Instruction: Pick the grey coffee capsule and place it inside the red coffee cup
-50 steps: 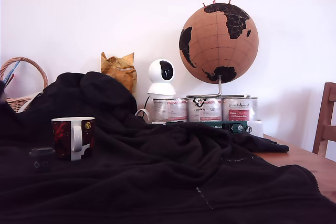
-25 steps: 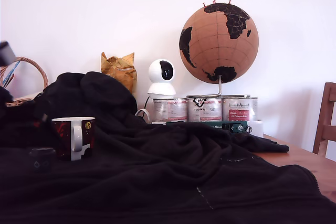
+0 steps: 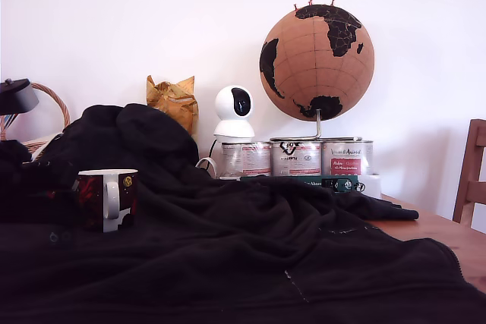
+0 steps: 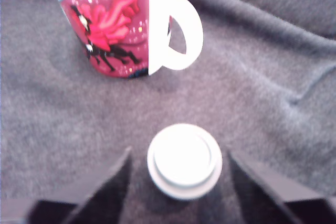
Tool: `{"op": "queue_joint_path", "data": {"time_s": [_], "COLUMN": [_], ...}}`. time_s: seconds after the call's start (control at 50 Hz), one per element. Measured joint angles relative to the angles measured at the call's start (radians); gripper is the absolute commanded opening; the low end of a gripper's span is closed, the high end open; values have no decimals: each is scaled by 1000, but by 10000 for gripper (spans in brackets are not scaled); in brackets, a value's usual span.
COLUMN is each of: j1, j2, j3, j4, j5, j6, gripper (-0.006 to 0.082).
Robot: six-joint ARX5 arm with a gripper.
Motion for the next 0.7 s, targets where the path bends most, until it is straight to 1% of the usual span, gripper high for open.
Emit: {"op": "queue_joint_path", "data": {"time_s": [0.12,0.2,0.28,0.42,0.56,0.7], "j1": [0,0,0,-4,-8,2], "j2": [0,0,-3,-20,-34,-33], "j3": [23,48,84,147,227,325], "j4": [2,31,61,63,57,4], "j5": [0,0,3,21,24,20], "j6": [0,0,0,-1,0,0], "gripper": [75,75,75,75,75,75]}}
